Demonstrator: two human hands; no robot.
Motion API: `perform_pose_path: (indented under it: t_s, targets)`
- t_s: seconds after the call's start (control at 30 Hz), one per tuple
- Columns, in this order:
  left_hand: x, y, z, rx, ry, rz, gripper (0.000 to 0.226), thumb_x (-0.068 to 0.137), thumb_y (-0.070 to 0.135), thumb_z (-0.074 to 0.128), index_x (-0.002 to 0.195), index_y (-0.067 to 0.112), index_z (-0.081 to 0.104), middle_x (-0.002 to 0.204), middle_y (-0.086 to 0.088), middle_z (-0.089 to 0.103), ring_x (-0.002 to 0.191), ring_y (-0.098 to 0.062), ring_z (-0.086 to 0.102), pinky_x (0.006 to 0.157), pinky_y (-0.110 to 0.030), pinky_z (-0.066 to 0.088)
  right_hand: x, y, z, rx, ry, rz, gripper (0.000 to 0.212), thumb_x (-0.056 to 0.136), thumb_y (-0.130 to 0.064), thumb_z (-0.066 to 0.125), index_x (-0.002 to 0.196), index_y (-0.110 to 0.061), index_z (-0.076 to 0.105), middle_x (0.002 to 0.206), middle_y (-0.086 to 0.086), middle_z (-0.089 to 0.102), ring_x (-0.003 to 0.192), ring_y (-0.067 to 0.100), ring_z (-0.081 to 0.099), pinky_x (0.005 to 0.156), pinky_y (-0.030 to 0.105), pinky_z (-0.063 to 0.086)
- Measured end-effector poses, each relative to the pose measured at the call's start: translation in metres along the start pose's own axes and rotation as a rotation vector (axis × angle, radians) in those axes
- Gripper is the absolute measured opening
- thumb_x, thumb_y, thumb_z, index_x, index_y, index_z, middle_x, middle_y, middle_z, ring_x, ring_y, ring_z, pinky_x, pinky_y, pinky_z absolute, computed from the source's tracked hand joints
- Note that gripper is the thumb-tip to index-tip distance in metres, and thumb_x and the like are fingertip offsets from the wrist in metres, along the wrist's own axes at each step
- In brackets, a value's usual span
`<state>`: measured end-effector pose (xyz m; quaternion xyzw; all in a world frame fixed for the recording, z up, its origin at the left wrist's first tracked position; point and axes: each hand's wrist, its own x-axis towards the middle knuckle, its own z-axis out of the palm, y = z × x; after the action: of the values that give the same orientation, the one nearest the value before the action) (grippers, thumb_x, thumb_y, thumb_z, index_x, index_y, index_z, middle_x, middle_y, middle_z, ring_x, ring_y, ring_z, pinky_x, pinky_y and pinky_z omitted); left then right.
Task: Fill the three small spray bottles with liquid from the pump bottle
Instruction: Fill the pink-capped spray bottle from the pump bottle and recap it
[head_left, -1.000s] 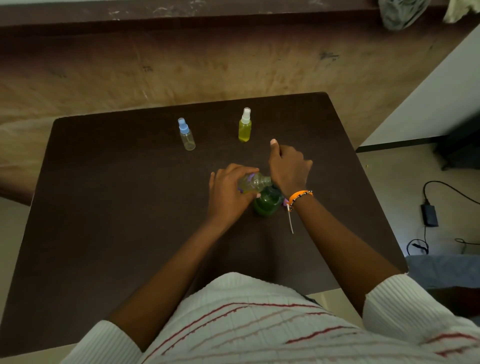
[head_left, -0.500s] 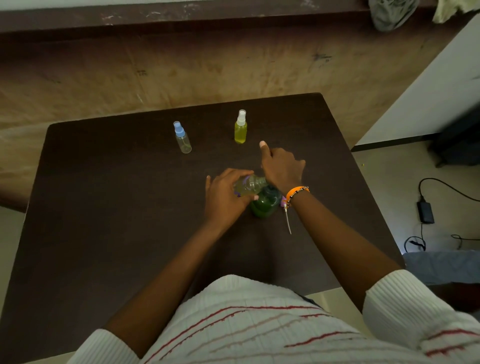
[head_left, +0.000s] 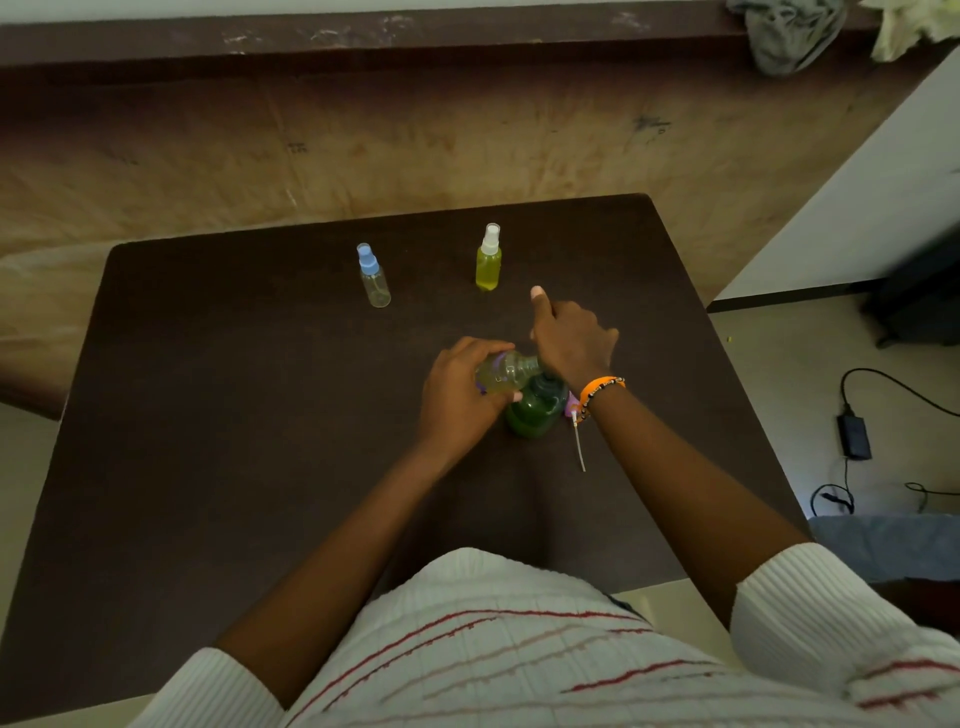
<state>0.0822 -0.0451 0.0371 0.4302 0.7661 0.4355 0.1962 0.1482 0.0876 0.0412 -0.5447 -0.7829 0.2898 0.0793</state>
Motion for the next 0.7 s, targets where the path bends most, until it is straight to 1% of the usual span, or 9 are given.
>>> perform_pose_path:
  t_s: [0.07, 0.13, 0.17, 0.27, 0.3, 0.37, 0.47, 0.57, 0.7]
  targets:
    - [0.000, 0.000, 0.000, -0.001, -0.002, -0.006, 0.049, 0.061, 0.013, 0.081, 0.107, 0.017, 0.065, 0.103, 0.003, 0.062, 0.097, -0.017, 0.057, 0.088, -0.038, 0.046, 0.002, 0.000, 0.000, 0.006, -0.048, 0.023, 0.067, 0.100, -0.054, 0.020, 0.096, -0.011, 0.071, 0.111, 0.010, 0.067, 0.111, 0.030, 0.056, 0.107, 0.052, 0.020]
    - [0.001, -0.001, 0.001, -0.003, -0.002, -0.011, 0.049, 0.061, 0.014, 0.081, 0.107, 0.018, 0.065, 0.103, 0.004, 0.061, 0.097, -0.017, 0.057, 0.087, -0.037, 0.047, 0.003, 0.001, 0.001, 0.031, -0.040, 0.036, 0.066, 0.100, -0.054, 0.021, 0.094, -0.010, 0.070, 0.109, 0.010, 0.067, 0.109, 0.030, 0.056, 0.108, 0.053, 0.019]
    - [0.001, -0.001, 0.001, 0.002, -0.005, -0.012, 0.049, 0.061, 0.014, 0.081, 0.107, 0.019, 0.065, 0.103, 0.005, 0.061, 0.097, -0.017, 0.057, 0.086, -0.035, 0.047, 0.003, 0.002, 0.002, 0.047, -0.007, 0.041, 0.065, 0.100, -0.053, 0.022, 0.092, -0.010, 0.070, 0.107, 0.010, 0.068, 0.107, 0.030, 0.057, 0.108, 0.052, 0.020]
    - [0.002, -0.003, 0.003, 0.028, -0.020, -0.019, 0.050, 0.061, 0.013, 0.081, 0.108, 0.019, 0.065, 0.104, 0.004, 0.061, 0.098, -0.018, 0.056, 0.084, -0.028, 0.043, -0.002, 0.004, 0.005, 0.046, 0.162, 0.038, 0.057, 0.101, -0.047, 0.028, 0.087, -0.008, 0.067, 0.101, 0.010, 0.069, 0.101, 0.031, 0.059, 0.105, 0.049, 0.027]
    - [0.002, -0.004, 0.003, 0.033, -0.026, -0.024, 0.050, 0.061, 0.013, 0.081, 0.108, 0.019, 0.065, 0.105, 0.003, 0.061, 0.098, -0.017, 0.055, 0.084, -0.027, 0.042, -0.004, 0.004, 0.006, 0.031, 0.197, 0.026, 0.054, 0.102, -0.045, 0.029, 0.085, -0.008, 0.065, 0.098, 0.010, 0.069, 0.098, 0.030, 0.060, 0.102, 0.047, 0.029]
    - [0.002, -0.004, 0.003, 0.036, -0.036, -0.026, 0.051, 0.061, 0.013, 0.081, 0.108, 0.019, 0.065, 0.106, 0.003, 0.061, 0.099, -0.017, 0.056, 0.084, -0.028, 0.043, -0.005, 0.004, 0.008, 0.016, 0.211, -0.001, 0.052, 0.102, -0.044, 0.029, 0.079, -0.010, 0.062, 0.093, 0.010, 0.069, 0.093, 0.029, 0.060, 0.099, 0.045, 0.031]
    - [0.001, -0.005, 0.002, 0.032, -0.036, -0.026, 0.051, 0.061, 0.015, 0.081, 0.109, 0.020, 0.064, 0.106, 0.003, 0.061, 0.099, -0.018, 0.056, 0.085, -0.032, 0.046, -0.004, 0.005, 0.008, 0.007, 0.193, -0.032, 0.052, 0.102, -0.045, 0.028, 0.075, -0.012, 0.058, 0.090, 0.009, 0.069, 0.091, 0.028, 0.061, 0.098, 0.045, 0.031]
    - [0.000, -0.004, 0.002, 0.022, -0.022, -0.015, 0.049, 0.063, 0.016, 0.080, 0.109, 0.021, 0.064, 0.106, 0.004, 0.061, 0.098, -0.017, 0.055, 0.082, -0.028, 0.044, 0.000, 0.004, 0.004, 0.039, 0.113, 0.000, 0.059, 0.100, -0.050, 0.026, 0.087, -0.010, 0.067, 0.101, 0.009, 0.070, 0.101, 0.029, 0.060, 0.103, 0.049, 0.028]
    - [0.000, -0.004, 0.002, 0.023, -0.012, -0.006, 0.049, 0.063, 0.018, 0.080, 0.109, 0.021, 0.063, 0.104, 0.005, 0.061, 0.098, -0.016, 0.055, 0.082, -0.027, 0.043, 0.007, 0.003, -0.001, 0.070, -0.027, 0.077, 0.063, 0.099, -0.054, 0.024, 0.099, -0.012, 0.070, 0.117, 0.011, 0.066, 0.116, 0.032, 0.054, 0.109, 0.052, 0.020]
